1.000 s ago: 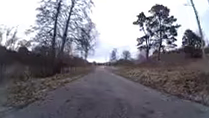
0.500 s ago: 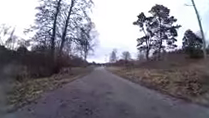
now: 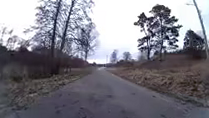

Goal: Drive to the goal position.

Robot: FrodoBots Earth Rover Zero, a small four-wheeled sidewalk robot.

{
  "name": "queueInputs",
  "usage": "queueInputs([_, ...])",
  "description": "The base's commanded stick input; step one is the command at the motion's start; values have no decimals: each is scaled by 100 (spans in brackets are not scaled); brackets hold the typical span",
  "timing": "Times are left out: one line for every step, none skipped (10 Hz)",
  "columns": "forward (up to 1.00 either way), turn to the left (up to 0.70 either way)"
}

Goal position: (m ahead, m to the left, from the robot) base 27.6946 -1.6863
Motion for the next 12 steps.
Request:
queueInputs([50, 0])
queueInputs([50, 0])
queueInputs([50, 0])
queueInputs([50, 0])
queueInputs([50, 0])
queueInputs([50, 0])
queueInputs([50, 0])
queueInputs([50, 0])
queueInputs([50, 0])
queueInputs([50, 0])
queueInputs([50, 0])
queueInputs([50, 0])
